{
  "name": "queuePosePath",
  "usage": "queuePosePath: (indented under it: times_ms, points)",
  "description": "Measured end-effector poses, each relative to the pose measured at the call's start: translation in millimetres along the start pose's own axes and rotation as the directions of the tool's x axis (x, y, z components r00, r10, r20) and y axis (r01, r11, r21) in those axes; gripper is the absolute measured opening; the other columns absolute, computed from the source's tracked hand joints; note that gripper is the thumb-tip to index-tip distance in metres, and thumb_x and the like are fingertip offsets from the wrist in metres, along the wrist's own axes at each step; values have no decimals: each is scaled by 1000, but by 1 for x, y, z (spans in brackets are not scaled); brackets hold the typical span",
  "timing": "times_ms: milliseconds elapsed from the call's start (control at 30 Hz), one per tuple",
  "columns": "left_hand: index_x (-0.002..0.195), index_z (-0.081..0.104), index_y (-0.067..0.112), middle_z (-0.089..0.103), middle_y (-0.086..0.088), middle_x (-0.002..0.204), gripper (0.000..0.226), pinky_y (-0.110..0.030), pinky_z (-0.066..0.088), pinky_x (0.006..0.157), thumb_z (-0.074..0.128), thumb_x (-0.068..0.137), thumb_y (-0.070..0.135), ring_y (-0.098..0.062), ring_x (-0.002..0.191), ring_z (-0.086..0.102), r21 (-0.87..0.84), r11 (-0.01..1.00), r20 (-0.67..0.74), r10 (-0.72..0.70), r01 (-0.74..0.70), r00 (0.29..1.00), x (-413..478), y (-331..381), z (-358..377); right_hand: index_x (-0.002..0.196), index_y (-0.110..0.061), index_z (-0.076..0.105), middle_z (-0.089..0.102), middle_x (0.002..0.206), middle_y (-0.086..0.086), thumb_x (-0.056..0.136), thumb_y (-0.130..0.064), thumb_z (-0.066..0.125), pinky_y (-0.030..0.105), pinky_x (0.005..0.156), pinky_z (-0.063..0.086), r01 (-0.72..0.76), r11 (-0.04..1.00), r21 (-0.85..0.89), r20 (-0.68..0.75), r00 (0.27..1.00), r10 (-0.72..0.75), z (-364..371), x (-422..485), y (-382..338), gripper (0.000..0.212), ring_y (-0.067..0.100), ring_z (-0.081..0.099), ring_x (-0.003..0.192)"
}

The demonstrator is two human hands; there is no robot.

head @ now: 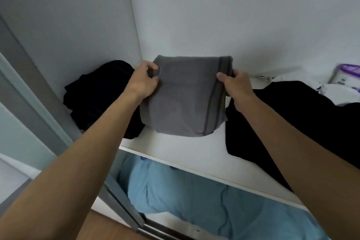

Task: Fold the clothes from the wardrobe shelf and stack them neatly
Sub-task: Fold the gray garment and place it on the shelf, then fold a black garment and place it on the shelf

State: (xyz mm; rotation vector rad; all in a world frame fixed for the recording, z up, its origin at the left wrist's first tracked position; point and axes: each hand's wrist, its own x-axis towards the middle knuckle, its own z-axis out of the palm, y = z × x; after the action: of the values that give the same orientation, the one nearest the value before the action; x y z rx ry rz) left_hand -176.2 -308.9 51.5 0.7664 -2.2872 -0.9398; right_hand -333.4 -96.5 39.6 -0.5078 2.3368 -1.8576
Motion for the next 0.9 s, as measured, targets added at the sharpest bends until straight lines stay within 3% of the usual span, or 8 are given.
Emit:
queuePosePath:
  times_ms: [100,167,267,433,533,633,733,900]
  points:
    - [131,56,14,51,-10,137,42,-40,43,106,55,88,13,-31,123,53,481,876,287,-192,32,938,1,-4,13,114,0,62,66,110,17,91,-23,63,33,80,51,-183,942,-283,153,960,233,17,11,25,32,27,62,94]
    - [135,52,14,40,-12,145,43,-47,43,106,50,91,18,-34,124,49,534,846,323,-206,2,924,-13,-4,24,126,3,55,63,122,18,94,-29,58,36,94,51,-239,929,-283,175,939,295,27,-2,41,46,30,62,108]
    - [135,47,13,40,-10,144,41,-47,45,101,44,95,24,-34,119,52,553,827,346,-117,-101,931,-34,-6,29,132,-3,51,63,123,14,96,-37,51,33,91,50,-186,948,-258,184,954,237,33,-24,52,49,28,62,109]
    - [94,56,15,60,-8,110,18,-41,42,84,51,88,30,-27,90,56,731,645,316,-31,-223,948,-42,3,8,128,-2,56,66,119,16,97,-40,53,41,93,53,-87,874,-477,264,935,237,18,-53,47,49,31,65,104]
    - [121,55,11,45,-12,142,39,-49,38,99,47,93,37,-34,124,46,665,661,315,173,-347,933,-35,4,17,132,-2,50,61,127,18,91,-41,60,41,96,51,-31,831,-556,182,971,158,17,-54,27,58,32,61,111]
    - [148,36,20,20,-6,163,56,-52,28,115,37,99,47,-28,146,24,529,741,494,126,-413,860,-40,-15,35,153,-11,21,27,157,18,90,-51,53,46,114,34,-1,829,-560,157,982,107,45,-65,19,81,37,36,140]
    - [154,26,26,11,-2,166,59,-53,17,120,27,100,52,-26,151,11,528,751,505,98,-397,857,-42,-44,47,159,-20,3,-5,165,17,96,-58,43,48,120,16,22,721,-692,200,966,162,71,-80,39,84,36,6,152]
    - [151,31,25,18,-4,165,60,-55,18,118,29,97,51,-29,150,14,497,770,427,185,-400,885,-40,-55,60,159,-23,0,-1,166,14,98,-58,37,47,122,20,1,719,-695,155,977,148,66,-72,47,79,34,16,150]
